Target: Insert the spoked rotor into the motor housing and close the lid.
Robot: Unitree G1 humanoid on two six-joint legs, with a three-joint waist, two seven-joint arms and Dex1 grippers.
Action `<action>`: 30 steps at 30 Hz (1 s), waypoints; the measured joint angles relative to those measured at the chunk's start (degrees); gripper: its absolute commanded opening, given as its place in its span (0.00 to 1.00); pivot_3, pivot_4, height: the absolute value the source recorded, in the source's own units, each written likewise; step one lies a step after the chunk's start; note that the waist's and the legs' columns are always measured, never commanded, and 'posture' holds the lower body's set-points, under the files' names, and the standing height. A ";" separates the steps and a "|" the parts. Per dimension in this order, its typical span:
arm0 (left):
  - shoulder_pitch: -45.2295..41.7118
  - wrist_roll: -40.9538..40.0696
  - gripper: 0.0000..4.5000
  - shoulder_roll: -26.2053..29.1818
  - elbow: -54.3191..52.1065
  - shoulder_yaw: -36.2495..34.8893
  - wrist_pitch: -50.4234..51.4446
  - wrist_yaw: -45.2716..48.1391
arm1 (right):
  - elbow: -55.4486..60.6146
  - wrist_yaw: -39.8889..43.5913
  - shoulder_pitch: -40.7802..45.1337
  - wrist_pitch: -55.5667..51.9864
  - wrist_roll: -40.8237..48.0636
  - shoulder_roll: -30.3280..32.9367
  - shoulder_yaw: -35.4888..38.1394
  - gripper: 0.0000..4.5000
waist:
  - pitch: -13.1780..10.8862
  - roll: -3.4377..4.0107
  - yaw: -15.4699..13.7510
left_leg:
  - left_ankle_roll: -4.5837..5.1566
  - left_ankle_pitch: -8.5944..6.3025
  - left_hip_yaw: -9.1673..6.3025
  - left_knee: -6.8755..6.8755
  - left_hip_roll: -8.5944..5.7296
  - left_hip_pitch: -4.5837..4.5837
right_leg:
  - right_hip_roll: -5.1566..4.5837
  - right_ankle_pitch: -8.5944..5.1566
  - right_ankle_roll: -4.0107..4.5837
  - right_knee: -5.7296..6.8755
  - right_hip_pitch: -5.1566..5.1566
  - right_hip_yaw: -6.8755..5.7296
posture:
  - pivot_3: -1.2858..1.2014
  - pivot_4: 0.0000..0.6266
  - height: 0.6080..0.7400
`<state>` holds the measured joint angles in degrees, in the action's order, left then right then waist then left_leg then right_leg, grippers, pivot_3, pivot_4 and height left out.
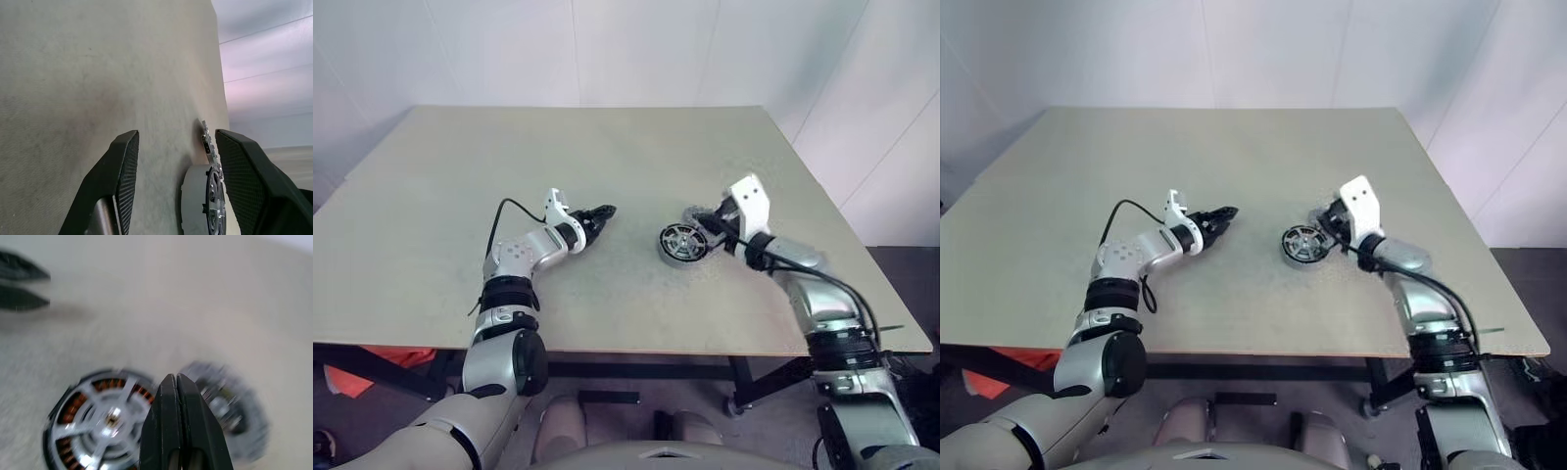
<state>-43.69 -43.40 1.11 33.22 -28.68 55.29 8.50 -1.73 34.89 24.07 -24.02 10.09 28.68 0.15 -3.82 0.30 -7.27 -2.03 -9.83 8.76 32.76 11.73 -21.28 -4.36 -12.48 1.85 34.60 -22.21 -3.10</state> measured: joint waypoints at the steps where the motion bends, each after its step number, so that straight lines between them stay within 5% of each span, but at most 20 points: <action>1: 0.00 0.04 0.58 -0.01 0.00 0.32 -0.07 0.04 | 1.05 1.63 0.79 1.13 -0.25 1.94 -0.19 0.00 | 0.00 0.00 -0.04 | -0.01 0.00 0.00 -0.01 0.00 -0.04 | 0.00 -0.01 -0.01 0.00 -0.01 0.00 | 0.52 0.00 1.00; 4: 0.01 0.29 0.58 0.11 0.10 1.04 -0.57 0.48 | 3.99 12.34 1.49 8.04 -3.83 13.14 -5.33 0.00 | 0.00 -0.01 -0.38 | 0.07 -0.05 -0.01 0.06 -0.01 -0.14 | -0.01 -0.09 -0.13 -0.04 0.04 0.00 | 0.52 0.00 1.00; 9: 0.00 0.82 0.59 1.67 0.71 0.99 -2.47 1.28 | 0.07 29.58 3.76 25.04 -13.10 25.33 -16.48 0.29 | -0.02 -0.04 -0.13 | 0.40 -0.25 0.01 0.32 0.00 -0.25 | -0.04 -0.12 -0.17 0.04 -0.02 0.00 | 0.52 0.00 1.00; 11: -0.03 0.82 0.59 1.68 1.06 0.99 -3.23 1.44 | -3.46 32.15 7.95 30.66 -16.06 25.07 -19.24 0.42 | -0.02 -0.04 0.32 | 0.41 -0.25 0.03 0.46 0.00 -0.25 | -0.06 -0.06 -0.08 0.17 -0.11 0.00 | 0.52 0.00 1.00; 17: 1.58 0.72 0.59 0.92 0.00 0.94 -3.92 1.23 | -16.19 35.88 19.53 44.93 -23.00 19.98 -24.78 0.42 | -0.02 -0.04 0.42 | 0.40 -0.23 0.03 0.61 0.05 -0.20 | -0.06 0.04 0.07 0.26 -0.05 -0.03 | 0.52 0.00 1.00; 30: 6.17 -0.52 0.59 0.51 -6.24 -0.63 -3.45 -1.57 | -40.16 32.25 28.90 61.26 -33.63 15.49 -30.03 0.42 | -0.03 -0.05 0.28 | 0.93 -0.56 0.03 1.48 -0.04 -0.74 | -0.29 0.06 0.12 0.42 -0.14 -0.07 | 0.52 0.00 1.00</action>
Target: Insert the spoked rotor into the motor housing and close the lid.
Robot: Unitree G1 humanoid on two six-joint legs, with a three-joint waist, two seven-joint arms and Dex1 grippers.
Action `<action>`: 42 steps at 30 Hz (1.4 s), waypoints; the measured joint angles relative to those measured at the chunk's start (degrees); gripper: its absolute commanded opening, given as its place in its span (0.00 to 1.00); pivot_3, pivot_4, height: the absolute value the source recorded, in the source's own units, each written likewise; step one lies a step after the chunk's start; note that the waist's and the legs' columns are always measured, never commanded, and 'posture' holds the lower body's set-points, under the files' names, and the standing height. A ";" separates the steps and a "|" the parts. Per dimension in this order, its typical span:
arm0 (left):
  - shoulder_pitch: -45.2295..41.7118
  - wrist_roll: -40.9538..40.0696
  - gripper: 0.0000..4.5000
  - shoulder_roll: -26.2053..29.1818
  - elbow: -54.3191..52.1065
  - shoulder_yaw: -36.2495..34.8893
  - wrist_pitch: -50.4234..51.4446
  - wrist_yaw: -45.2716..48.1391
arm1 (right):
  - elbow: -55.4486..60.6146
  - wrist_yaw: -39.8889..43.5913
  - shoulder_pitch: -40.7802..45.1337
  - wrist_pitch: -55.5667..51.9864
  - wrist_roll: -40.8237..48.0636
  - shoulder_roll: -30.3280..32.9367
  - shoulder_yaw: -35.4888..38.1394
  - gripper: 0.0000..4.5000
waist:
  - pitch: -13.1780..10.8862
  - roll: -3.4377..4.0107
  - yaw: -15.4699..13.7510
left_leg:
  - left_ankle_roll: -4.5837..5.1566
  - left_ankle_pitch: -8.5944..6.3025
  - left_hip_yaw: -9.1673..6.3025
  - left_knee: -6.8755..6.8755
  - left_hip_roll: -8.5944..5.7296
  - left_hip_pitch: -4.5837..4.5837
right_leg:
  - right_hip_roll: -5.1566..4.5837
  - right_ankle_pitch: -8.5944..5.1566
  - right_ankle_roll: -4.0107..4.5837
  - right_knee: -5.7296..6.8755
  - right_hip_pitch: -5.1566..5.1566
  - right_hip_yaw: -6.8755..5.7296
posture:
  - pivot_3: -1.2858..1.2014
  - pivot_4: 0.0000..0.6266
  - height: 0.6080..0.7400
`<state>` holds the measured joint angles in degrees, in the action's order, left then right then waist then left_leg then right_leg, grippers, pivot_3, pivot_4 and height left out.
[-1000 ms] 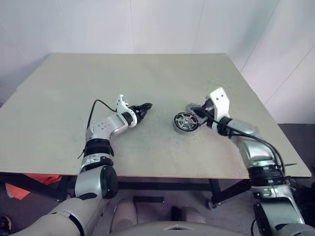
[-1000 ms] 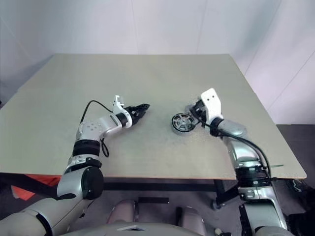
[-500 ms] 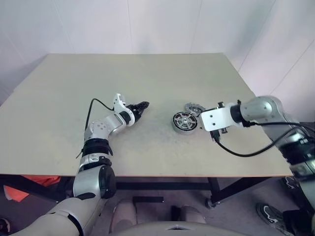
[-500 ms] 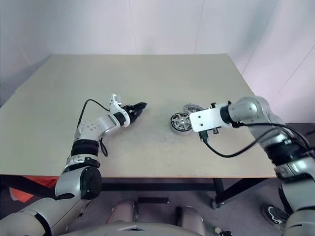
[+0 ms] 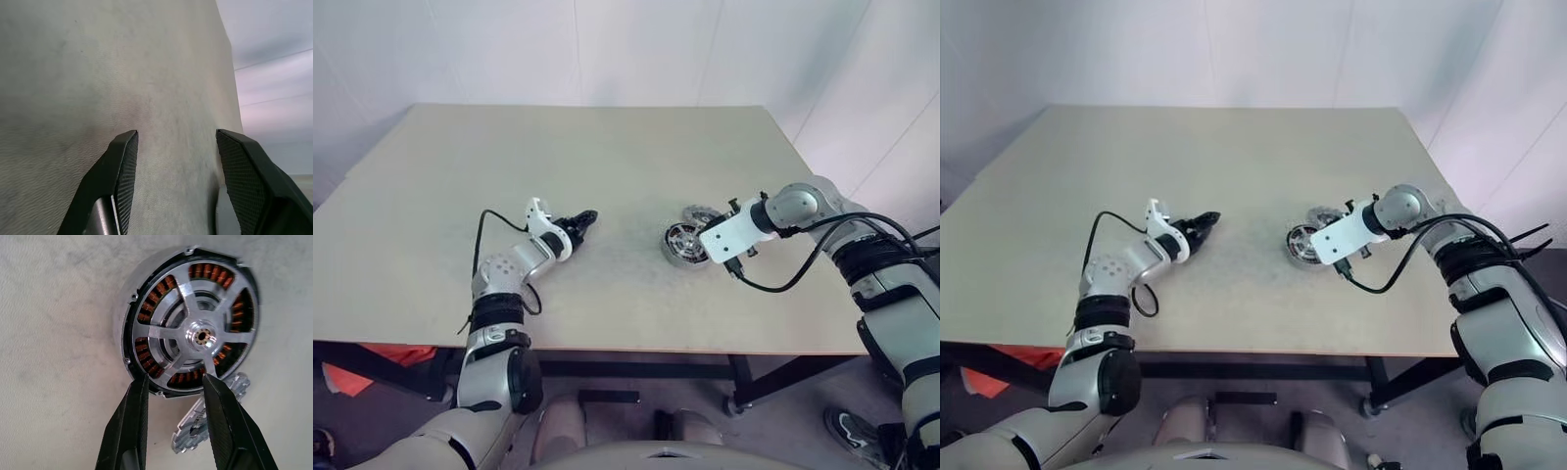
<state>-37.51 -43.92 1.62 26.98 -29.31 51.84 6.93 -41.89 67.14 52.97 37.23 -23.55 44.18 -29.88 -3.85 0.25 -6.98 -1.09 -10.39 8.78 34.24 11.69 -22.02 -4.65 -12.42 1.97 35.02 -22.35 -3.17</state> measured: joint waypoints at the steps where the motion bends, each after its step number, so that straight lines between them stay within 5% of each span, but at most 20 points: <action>1: 0.06 -0.02 0.59 0.00 -0.15 -0.01 0.01 -0.09 | -0.09 0.23 0.00 0.37 0.04 0.02 0.00 0.42 | 0.00 0.00 0.01 | 0.00 0.00 0.00 0.01 -0.01 0.01 | -0.01 0.01 0.00 0.00 0.01 0.00 | 0.52 0.00 1.00; 17: 0.02 0.02 0.59 -0.41 -0.16 0.67 0.06 -0.19 | 1.40 1.95 -0.93 1.19 0.88 3.06 0.73 0.42 | -0.01 -0.02 0.24 | 0.06 -0.02 0.04 0.02 0.06 0.01 | 0.02 0.01 0.00 0.12 -0.09 -0.01 | 0.52 0.00 1.00; 34: 0.03 0.05 0.59 0.05 -0.09 0.63 0.02 -0.18 | 3.65 0.70 -2.70 -0.44 0.26 -1.02 0.66 0.42 | -0.02 -0.02 0.88 | 0.06 -0.02 0.06 0.04 0.05 -0.02 | 0.00 0.01 0.00 0.16 -0.13 0.00 | 0.52 0.00 1.00; 41: 0.03 0.07 0.59 0.21 -0.09 0.53 -0.15 -0.18 | 2.47 0.29 -2.92 0.32 -0.41 -1.16 0.31 0.02 | -0.02 -0.10 1.48 | 0.05 -0.03 0.06 0.04 0.08 0.12 | 0.02 0.01 0.00 0.16 -0.01 0.00 | 0.52 0.00 1.00; 42: 0.04 0.07 0.59 0.15 -0.08 0.56 -0.15 -0.18 | 2.42 0.11 -3.08 0.15 -0.40 -1.40 0.33 0.02 | -0.03 -0.09 1.51 | 0.05 -0.03 0.06 0.04 0.06 0.10 | 0.01 0.01 0.00 0.17 -0.04 0.00 | 0.52 0.00 1.00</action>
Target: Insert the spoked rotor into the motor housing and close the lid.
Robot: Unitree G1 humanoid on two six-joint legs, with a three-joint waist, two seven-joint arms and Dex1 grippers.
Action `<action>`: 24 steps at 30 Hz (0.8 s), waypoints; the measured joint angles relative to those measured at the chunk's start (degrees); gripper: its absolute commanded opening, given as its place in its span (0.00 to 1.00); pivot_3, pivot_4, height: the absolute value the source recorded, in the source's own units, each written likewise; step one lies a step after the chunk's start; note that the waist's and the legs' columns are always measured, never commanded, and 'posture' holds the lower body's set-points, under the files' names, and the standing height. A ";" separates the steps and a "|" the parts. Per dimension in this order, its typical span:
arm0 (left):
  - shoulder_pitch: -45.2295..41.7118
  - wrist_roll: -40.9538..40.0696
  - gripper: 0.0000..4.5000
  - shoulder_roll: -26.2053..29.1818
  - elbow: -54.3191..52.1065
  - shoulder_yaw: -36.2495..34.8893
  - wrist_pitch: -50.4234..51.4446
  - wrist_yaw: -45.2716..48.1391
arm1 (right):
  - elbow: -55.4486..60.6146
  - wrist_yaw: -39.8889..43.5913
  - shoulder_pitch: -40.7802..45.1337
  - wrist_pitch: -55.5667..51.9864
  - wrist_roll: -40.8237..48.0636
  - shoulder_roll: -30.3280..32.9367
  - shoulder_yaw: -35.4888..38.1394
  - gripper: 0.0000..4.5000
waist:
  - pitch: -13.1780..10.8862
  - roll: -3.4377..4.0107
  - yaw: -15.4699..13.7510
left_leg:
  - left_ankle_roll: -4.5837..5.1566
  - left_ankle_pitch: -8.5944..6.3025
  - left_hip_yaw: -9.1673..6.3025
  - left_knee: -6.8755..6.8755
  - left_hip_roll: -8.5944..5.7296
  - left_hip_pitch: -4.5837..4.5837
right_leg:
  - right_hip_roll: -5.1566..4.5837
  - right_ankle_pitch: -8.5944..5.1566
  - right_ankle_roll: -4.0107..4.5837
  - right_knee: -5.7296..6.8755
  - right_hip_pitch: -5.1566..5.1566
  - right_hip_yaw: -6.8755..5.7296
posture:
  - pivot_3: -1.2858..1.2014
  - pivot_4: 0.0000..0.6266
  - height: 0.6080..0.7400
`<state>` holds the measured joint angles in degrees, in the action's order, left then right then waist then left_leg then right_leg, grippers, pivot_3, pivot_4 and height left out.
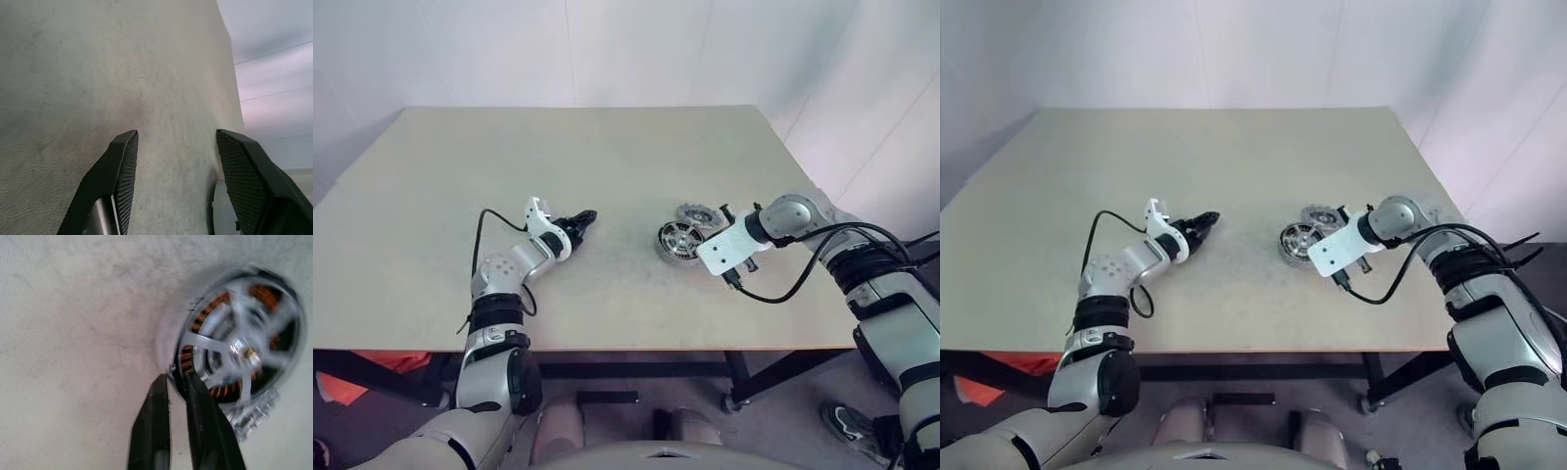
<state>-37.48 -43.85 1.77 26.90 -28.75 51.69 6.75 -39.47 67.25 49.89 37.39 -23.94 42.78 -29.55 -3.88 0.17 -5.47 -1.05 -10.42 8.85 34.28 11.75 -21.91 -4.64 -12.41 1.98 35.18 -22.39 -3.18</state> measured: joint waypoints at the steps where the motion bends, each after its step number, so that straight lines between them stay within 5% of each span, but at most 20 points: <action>1: 0.00 0.00 0.59 -0.03 0.01 0.02 0.00 0.00 | -0.11 -0.07 -0.06 -0.20 0.00 -0.01 0.01 0.02 | 0.00 0.00 0.02 | 0.00 0.00 0.00 0.00 0.00 0.00 | 0.00 0.00 0.00 0.01 0.00 0.01 | 0.52 0.00 1.00; 13: 0.02 0.02 0.59 0.06 0.01 -0.03 -0.49 0.01 | -3.09 -3.41 0.99 -0.51 -1.74 -1.97 0.04 0.01 | -0.01 -0.03 0.41 | -0.06 0.04 0.02 0.00 0.02 0.18 | 0.01 0.04 0.05 0.05 0.06 0.01 | 0.52 0.00 1.00; 24: 0.54 -0.08 0.59 0.10 -0.05 -0.05 -0.73 0.24 | 10.79 4.42 0.55 -26.80 9.70 -8.12 4.92 0.01 | -0.03 -0.04 0.16 | 0.20 0.13 -0.01 0.00 0.03 -0.64 | 0.04 0.05 0.11 0.15 -0.70 -0.01 | 0.52 0.00 1.00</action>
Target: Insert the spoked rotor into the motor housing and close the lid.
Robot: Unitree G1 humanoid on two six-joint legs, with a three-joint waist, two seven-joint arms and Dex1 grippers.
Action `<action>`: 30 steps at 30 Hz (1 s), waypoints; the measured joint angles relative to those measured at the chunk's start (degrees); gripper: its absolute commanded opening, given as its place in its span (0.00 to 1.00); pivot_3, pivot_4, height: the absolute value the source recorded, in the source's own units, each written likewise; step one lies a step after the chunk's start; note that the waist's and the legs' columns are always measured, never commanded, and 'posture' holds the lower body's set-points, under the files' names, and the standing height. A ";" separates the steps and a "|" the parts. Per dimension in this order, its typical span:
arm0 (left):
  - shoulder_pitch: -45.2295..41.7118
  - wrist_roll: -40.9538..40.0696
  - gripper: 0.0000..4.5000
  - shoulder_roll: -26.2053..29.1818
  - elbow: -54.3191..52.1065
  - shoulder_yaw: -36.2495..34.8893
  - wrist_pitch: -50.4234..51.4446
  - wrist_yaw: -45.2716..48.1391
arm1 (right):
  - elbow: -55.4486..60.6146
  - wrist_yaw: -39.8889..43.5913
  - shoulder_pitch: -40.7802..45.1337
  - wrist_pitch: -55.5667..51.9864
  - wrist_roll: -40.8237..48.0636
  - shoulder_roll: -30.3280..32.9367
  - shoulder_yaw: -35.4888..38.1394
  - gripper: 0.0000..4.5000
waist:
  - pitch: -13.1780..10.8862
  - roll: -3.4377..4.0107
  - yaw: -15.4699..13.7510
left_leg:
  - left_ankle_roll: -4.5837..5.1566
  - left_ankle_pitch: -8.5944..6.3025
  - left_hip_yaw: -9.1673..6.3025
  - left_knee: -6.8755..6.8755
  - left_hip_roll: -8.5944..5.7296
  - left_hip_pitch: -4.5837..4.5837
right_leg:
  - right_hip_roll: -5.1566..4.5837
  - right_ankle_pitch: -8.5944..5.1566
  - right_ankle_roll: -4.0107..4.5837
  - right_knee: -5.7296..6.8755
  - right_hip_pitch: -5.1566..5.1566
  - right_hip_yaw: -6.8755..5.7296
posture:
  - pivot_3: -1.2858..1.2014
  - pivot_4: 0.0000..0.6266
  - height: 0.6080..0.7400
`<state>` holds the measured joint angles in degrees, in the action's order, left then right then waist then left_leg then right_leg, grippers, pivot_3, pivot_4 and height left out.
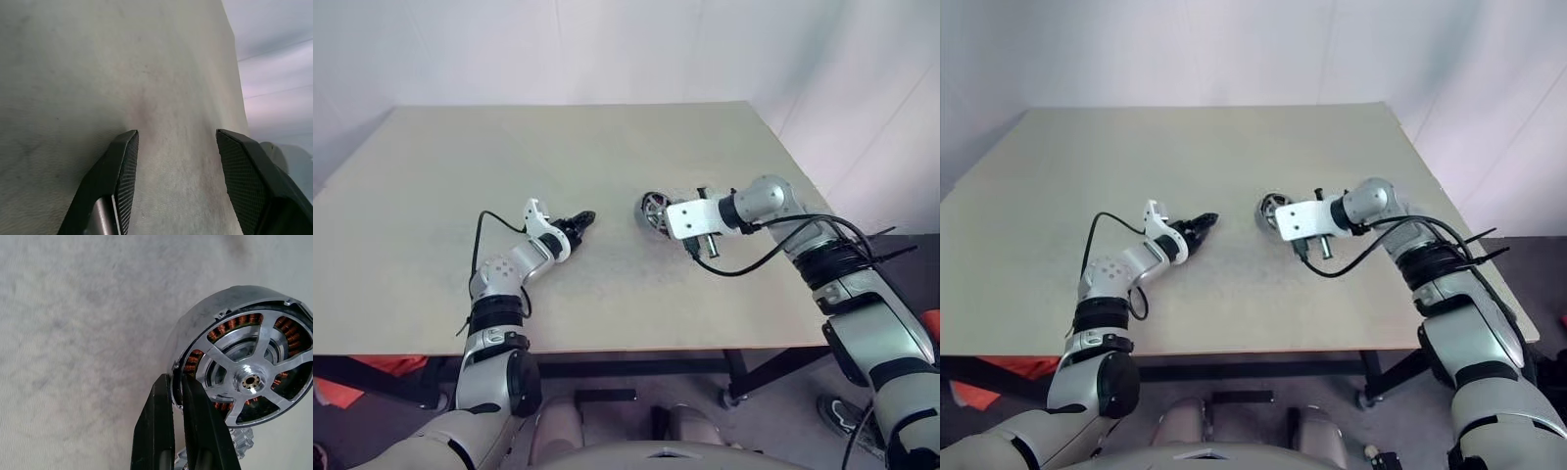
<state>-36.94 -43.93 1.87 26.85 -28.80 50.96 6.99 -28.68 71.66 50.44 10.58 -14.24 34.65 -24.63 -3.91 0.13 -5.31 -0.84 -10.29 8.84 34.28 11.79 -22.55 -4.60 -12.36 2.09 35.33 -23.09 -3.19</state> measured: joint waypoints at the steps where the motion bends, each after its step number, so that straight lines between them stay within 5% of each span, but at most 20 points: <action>1: 0.01 0.00 0.59 0.13 -0.04 -0.04 -0.01 0.00 | 1.21 0.48 -0.44 -1.56 0.28 0.01 0.03 0.01 | 0.00 0.00 -0.14 | 0.01 -0.01 0.00 0.00 0.00 -0.01 | -0.01 0.00 0.00 -0.01 0.00 0.00 | 0.52 0.00 1.00; 13: 0.18 1.52 0.59 11.53 -0.70 -2.46 -6.00 0.33 | 19.50 5.19 -6.43 -26.92 6.34 -4.03 0.00 0.01 | -0.04 0.00 -0.20 | -0.50 0.04 -0.09 -0.03 0.08 0.35 | 0.08 0.00 -0.02 0.27 0.09 0.02 | 0.52 0.00 1.00; 27: 0.37 1.47 0.59 11.24 -2.45 -2.01 -6.25 0.15 | 13.60 -3.20 -4.46 -38.73 5.91 -12.72 -2.84 0.01 | -0.09 -0.09 -0.50 | -0.65 0.12 -0.12 -0.07 0.00 0.46 | 0.00 0.00 -0.02 0.27 0.26 0.03 | 0.52 0.00 1.00; 30: 0.50 1.53 0.59 11.24 -2.47 -2.08 -6.35 0.03 | 13.06 -4.12 -4.04 -39.93 6.26 -13.08 -2.82 0.21 | -0.10 -0.09 -0.56 | -0.64 0.12 -0.13 -0.07 -0.01 0.46 | -0.01 0.00 -0.02 0.27 0.26 0.03 | 0.52 0.00 1.00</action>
<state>-36.44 -42.40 13.11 24.38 -30.88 44.61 7.02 -15.62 67.54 46.40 -29.35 -7.98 21.58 -27.45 -4.00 0.03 -5.87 -1.49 -10.17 8.71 34.21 11.78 -22.09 -4.61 -12.35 2.07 35.60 -22.83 -3.15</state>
